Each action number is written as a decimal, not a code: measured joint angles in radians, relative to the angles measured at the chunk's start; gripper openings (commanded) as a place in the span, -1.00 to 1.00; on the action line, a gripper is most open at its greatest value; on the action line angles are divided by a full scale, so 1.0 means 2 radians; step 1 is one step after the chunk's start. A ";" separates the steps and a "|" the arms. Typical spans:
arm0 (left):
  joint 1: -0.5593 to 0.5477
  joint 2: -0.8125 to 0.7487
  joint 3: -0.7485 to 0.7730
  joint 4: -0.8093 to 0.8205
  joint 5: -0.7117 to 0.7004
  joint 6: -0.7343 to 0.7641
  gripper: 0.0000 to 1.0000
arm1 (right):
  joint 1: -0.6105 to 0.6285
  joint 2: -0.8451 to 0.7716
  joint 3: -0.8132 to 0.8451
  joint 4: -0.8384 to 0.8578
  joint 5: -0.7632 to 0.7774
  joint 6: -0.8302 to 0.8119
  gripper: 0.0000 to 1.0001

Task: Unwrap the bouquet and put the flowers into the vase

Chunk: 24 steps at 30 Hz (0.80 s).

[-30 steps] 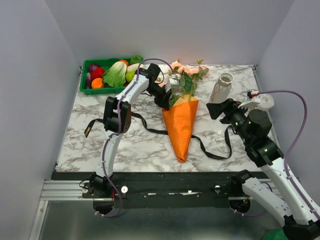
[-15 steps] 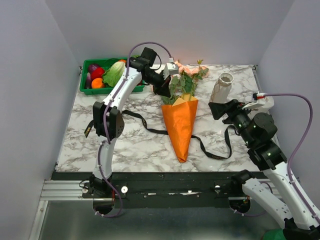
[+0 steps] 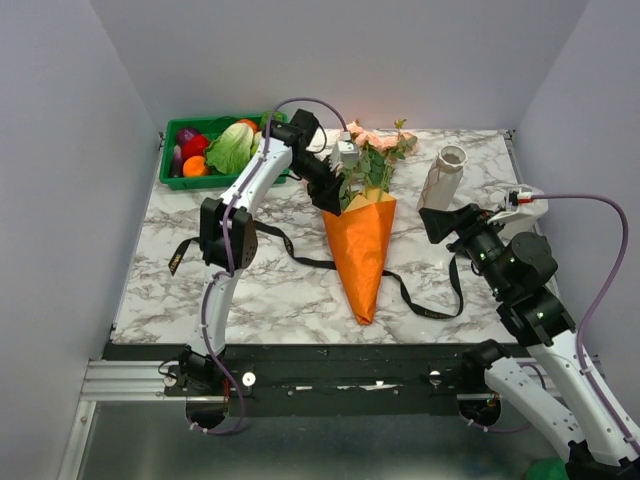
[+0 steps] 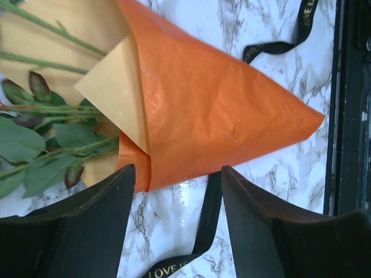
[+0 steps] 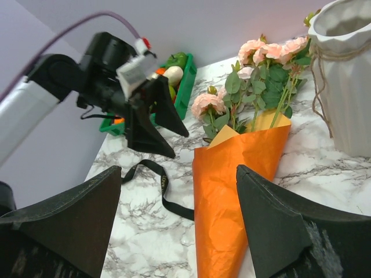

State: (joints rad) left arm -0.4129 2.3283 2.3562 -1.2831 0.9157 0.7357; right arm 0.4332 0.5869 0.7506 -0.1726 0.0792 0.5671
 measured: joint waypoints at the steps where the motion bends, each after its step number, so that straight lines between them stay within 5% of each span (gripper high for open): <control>1: 0.000 0.014 0.000 -0.004 -0.002 0.002 0.41 | 0.000 0.000 0.000 0.000 0.000 0.000 0.74; 24: -0.004 0.068 -0.002 -0.007 -0.008 0.017 0.32 | 0.000 0.013 0.000 0.008 -0.023 0.004 0.74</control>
State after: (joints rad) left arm -0.4217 2.4634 2.3528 -1.2976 0.8989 0.7692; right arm 0.4328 0.6121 0.7506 -0.1566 0.0341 0.5755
